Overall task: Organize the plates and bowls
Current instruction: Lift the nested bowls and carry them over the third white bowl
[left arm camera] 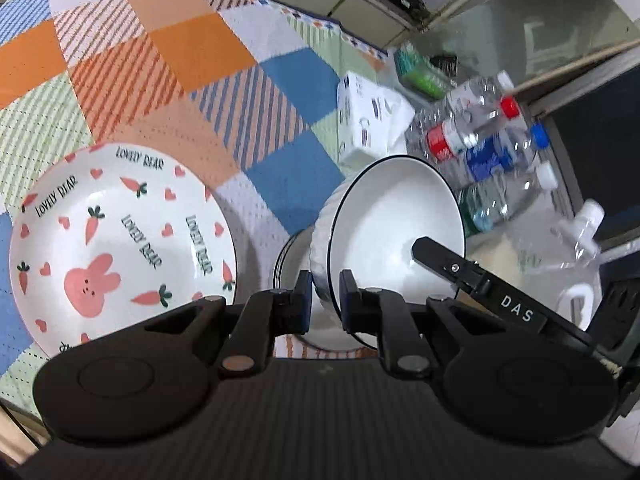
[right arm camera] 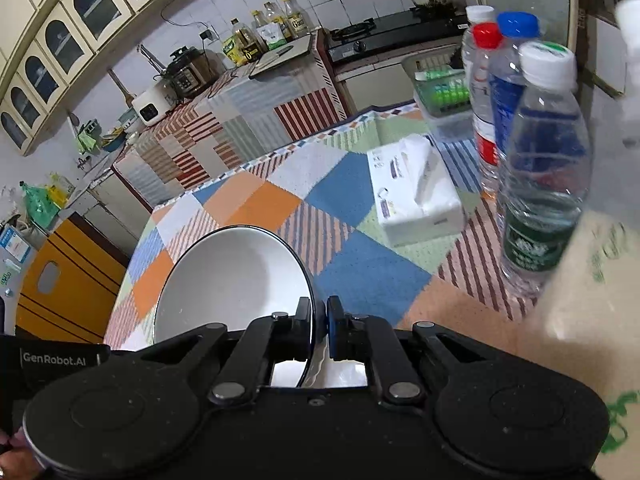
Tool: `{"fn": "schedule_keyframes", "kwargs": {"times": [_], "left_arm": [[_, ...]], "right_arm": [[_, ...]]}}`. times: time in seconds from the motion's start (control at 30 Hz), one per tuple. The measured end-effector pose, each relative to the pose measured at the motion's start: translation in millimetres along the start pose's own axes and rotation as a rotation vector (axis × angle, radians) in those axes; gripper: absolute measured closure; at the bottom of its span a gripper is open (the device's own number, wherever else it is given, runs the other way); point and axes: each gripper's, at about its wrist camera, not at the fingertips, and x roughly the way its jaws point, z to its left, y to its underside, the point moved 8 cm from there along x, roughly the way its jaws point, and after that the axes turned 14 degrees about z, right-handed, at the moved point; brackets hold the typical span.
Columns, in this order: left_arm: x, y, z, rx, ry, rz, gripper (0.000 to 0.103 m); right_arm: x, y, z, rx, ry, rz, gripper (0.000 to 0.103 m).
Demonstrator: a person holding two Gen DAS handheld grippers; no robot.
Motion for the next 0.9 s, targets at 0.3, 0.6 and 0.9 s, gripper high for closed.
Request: {"fn": "schedule_keyframes", "kwargs": {"times": [0.3, 0.6, 0.9], "left_arm": [[23.7, 9.2, 7.2, 0.007, -0.011, 0.052, 0.09], [46.1, 13.3, 12.6, 0.02, -0.089, 0.09, 0.09], [59.8, 15.6, 5.2, 0.058, -0.185, 0.124, 0.09]], "right_arm": [[7.7, 22.8, -12.7, -0.005, 0.048, -0.01, 0.091], [17.1, 32.9, -1.5, -0.132, 0.178, -0.043, 0.092], [28.0, 41.9, 1.5, -0.252, 0.34, -0.037, 0.092]]}}
